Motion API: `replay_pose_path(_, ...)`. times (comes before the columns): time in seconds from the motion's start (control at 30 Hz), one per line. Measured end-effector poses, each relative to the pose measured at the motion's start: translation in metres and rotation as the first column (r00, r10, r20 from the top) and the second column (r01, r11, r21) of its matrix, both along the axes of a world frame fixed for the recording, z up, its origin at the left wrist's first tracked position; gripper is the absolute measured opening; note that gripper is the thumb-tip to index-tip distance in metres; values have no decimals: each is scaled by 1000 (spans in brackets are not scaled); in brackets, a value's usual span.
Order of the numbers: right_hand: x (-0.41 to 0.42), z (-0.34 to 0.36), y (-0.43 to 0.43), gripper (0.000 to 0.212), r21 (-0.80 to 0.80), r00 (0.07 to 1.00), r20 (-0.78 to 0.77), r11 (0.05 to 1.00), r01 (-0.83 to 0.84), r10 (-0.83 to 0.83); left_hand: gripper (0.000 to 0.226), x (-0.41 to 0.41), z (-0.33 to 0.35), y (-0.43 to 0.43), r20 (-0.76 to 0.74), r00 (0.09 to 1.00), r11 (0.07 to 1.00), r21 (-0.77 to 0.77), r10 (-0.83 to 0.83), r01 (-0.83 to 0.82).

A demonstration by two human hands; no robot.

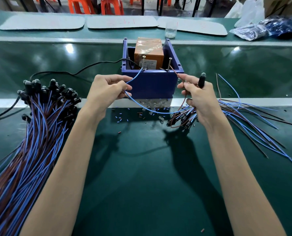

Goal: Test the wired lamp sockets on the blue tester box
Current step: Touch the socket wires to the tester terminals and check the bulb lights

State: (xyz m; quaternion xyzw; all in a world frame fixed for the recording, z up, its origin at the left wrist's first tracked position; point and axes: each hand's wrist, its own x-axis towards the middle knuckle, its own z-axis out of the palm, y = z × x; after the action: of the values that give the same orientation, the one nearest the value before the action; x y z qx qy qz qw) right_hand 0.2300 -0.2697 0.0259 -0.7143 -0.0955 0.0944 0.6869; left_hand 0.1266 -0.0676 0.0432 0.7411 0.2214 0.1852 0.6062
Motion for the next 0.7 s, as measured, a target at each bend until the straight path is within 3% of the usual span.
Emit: replay_pose_path(0.7, 1, 1, -1, 33, 11, 1000, 19, 1000, -10, 10, 34, -5, 5, 4, -34, 997, 997, 16, -69, 70)
